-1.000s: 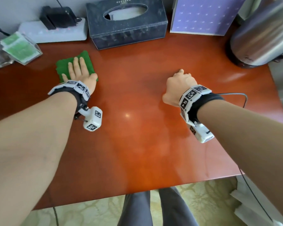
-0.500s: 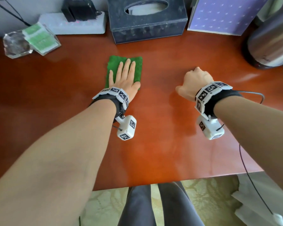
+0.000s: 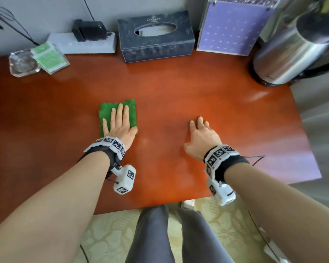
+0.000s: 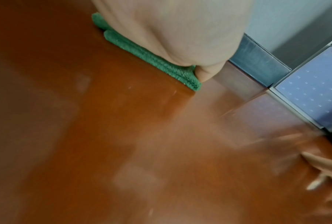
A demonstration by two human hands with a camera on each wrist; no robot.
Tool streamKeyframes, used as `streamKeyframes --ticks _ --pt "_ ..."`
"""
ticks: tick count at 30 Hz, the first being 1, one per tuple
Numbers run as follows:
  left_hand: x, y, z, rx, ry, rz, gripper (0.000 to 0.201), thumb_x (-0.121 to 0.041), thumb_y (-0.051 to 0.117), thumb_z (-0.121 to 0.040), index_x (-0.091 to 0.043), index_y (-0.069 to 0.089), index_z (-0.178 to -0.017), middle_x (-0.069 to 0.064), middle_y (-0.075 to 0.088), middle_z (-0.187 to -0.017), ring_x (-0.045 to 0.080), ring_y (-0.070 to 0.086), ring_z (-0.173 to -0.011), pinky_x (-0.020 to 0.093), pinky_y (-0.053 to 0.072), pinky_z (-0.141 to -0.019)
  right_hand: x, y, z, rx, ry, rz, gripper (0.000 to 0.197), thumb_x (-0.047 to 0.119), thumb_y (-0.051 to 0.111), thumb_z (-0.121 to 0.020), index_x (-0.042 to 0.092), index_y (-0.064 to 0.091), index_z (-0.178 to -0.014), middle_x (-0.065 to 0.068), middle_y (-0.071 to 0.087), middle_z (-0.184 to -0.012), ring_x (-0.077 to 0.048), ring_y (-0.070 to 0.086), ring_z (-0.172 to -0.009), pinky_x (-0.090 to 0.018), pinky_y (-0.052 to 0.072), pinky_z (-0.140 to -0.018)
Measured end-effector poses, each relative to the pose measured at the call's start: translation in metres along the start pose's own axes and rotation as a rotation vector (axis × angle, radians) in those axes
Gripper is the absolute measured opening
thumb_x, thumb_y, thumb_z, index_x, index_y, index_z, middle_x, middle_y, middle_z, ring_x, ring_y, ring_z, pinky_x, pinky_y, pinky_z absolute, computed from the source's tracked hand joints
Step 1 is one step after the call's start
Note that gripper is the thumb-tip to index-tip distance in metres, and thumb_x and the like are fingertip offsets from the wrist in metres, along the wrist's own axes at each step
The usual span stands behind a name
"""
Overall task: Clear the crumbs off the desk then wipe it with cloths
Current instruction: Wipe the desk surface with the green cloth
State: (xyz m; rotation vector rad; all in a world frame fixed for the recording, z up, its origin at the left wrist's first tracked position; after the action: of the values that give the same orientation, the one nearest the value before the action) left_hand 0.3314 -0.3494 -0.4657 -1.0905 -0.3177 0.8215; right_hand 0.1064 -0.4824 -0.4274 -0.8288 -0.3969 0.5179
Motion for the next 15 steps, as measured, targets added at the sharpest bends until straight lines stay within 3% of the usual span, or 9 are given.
streamKeyframes --ticks 3,5,9,12,15 --pt "0.005 0.013 0.023 0.017 -0.023 0.000 0.077 -0.035 0.032 -0.098 -0.028 -0.019 -0.155 -0.008 -0.026 -0.161 0.013 -0.021 -0.149 0.050 -0.008 -0.121 0.003 -0.007 0.000 -0.013 0.016 0.000 0.072 0.032 0.053 -0.085 0.005 0.027 -0.147 -0.020 0.013 -0.157 -0.040 0.018 -0.145 -0.046 0.039 -0.109" --pt "0.009 0.020 0.032 0.010 -0.034 -0.012 0.077 -0.037 0.031 -0.098 -0.028 -0.021 -0.154 -0.009 -0.028 -0.160 0.012 -0.022 -0.149 0.050 -0.008 -0.121 0.010 -0.011 -0.003 -0.074 0.011 -0.009 0.063 0.030 0.053 -0.086 0.004 0.036 -0.141 -0.022 0.020 -0.154 -0.040 0.021 -0.142 -0.046 0.035 -0.110" --pt "0.012 0.024 0.036 0.030 -0.021 -0.036 0.076 -0.039 0.029 -0.099 -0.027 -0.024 -0.153 -0.008 -0.031 -0.159 0.013 -0.024 -0.148 0.050 -0.008 -0.121 0.048 -0.011 -0.015 -0.121 -0.165 0.050 0.072 0.029 0.049 -0.092 0.015 0.017 -0.155 -0.015 -0.007 -0.162 -0.039 0.001 -0.149 -0.051 0.013 -0.121" --pt "0.017 0.015 0.021 0.020 0.005 -0.047 0.077 -0.040 0.030 -0.099 -0.027 -0.024 -0.153 -0.008 -0.031 -0.159 0.013 -0.024 -0.148 0.050 -0.008 -0.121 0.091 -0.020 -0.037 -0.118 -0.278 0.055 0.073 0.026 0.047 -0.094 0.018 0.012 -0.156 -0.009 -0.012 -0.163 -0.035 -0.002 -0.150 -0.050 0.009 -0.122" --pt "0.028 -0.007 -0.016 0.003 0.042 -0.049 0.077 -0.038 0.032 -0.099 -0.027 -0.021 -0.154 -0.008 -0.028 -0.160 0.013 -0.023 -0.148 0.050 -0.008 -0.121 0.122 -0.037 -0.068 -0.133 -0.243 0.014 0.072 0.025 0.044 -0.095 0.018 0.008 -0.157 -0.007 -0.013 -0.164 -0.032 -0.003 -0.151 -0.048 0.007 -0.122"
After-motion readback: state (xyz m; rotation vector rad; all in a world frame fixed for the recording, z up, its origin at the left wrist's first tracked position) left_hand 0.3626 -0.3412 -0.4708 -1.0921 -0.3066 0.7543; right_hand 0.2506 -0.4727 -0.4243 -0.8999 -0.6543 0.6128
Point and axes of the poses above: each hand's wrist, its own z-axis away from the middle knuckle, its own y-axis out of the palm, x = y × z, the point moved 7 cm from there along -z, towards the middle knuckle
